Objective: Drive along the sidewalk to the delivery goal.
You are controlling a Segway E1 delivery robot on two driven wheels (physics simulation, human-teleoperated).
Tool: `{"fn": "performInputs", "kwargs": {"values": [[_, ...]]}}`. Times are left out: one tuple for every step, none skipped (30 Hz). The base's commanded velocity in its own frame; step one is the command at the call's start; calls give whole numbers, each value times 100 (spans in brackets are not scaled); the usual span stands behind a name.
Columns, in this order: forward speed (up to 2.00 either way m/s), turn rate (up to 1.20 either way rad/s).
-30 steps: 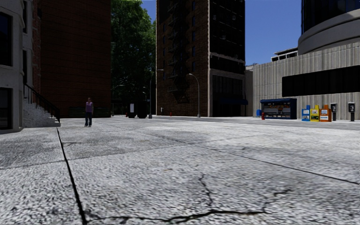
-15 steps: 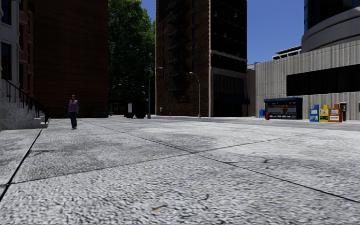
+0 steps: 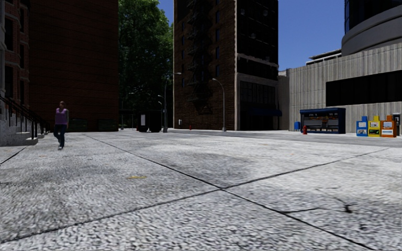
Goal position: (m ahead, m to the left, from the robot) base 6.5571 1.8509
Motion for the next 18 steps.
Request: {"fn": "performInputs", "kwargs": {"values": [[200,19],[200,20],[200,24],[200,27],[200,27],[200,28],[200,28],[200,28],[200,28],[200,28],[200,28],[200,28],[200,28],[200,28],[200,28],[200,28],[200,28],[200,28]]}}
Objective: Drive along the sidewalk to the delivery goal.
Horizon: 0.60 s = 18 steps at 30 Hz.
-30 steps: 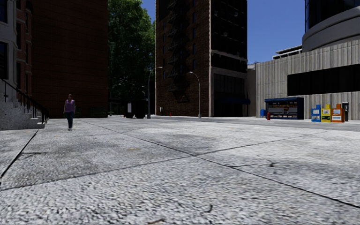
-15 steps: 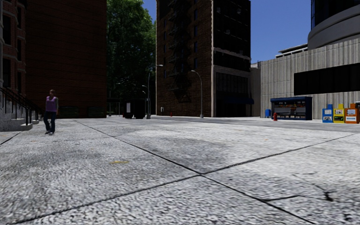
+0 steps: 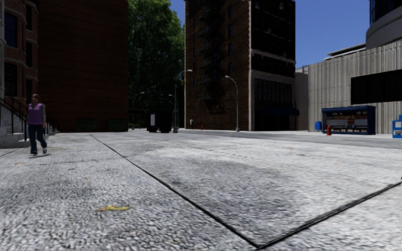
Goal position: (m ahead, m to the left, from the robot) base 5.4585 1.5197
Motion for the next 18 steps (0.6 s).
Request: {"fn": "performInputs", "kwargs": {"values": [[200,28],[200,28],[200,28],[200,28],[200,28],[200,28],[200,28],[200,28],[200,31],[200,34],[200,34],[200,36],[200,37],[200,38],[200,38],[200,40],[200,41],[200,41]]}}
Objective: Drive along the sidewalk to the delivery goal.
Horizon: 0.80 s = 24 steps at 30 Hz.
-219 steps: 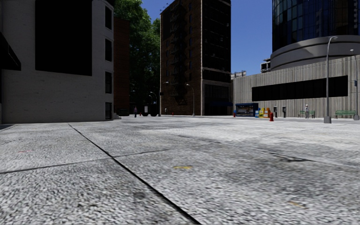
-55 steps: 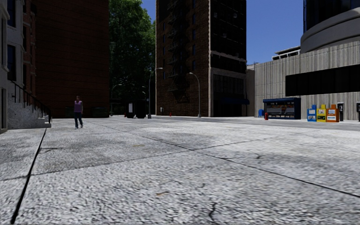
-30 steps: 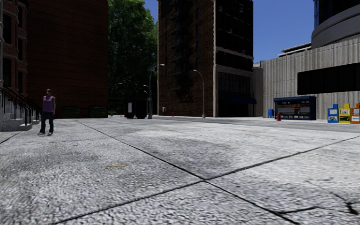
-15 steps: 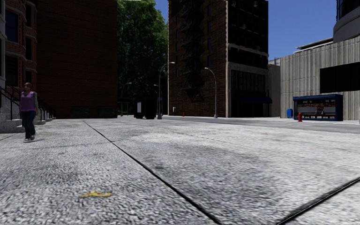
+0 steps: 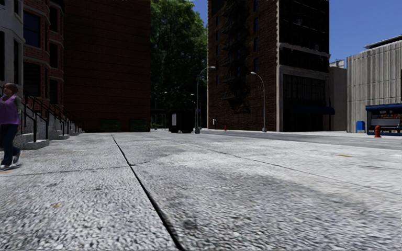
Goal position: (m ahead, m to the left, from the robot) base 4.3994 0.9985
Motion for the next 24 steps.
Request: {"fn": "performInputs", "kwargs": {"values": [[200,41],[200,41],[200,41],[200,41],[200,41],[200,41],[200,41],[200,41],[200,41],[200,41],[200,41],[200,41],[200,41],[200,41],[200,41],[200,41],[200,41],[200,41],[200,41],[200,41],[200,41],[200,41],[200,41],[200,41]]}}
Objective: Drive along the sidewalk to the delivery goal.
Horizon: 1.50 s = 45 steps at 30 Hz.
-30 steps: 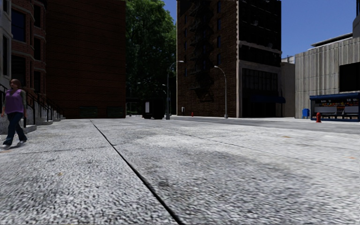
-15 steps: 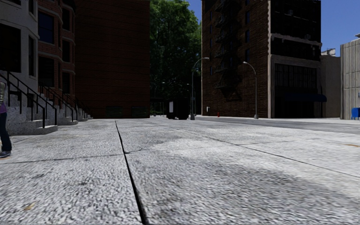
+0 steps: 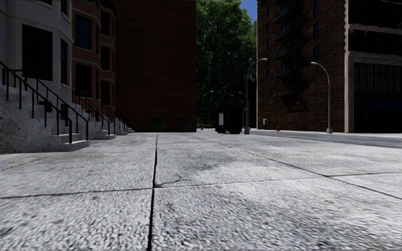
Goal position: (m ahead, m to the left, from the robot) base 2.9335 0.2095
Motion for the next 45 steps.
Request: {"fn": "performInputs", "kwargs": {"values": [[200,41],[200,41],[200,41],[200,41],[200,41],[200,41],[200,41],[200,41],[200,41],[200,40],[200,33],[200,31],[200,30],[200,30],[200,30],[200,30],[200,30],[200,30],[200,27],[200,0],[200,0],[200,0],[200,0],[200,0],[200,0],[200,0],[200,0],[200,0],[200,0],[200,0],[200,0],[200,0],[200,0],[200,0],[200,0],[200,0],[200,0],[200,0],[200,0],[200,0],[185,0],[153,0],[128,0],[99,0],[99,0]]}}
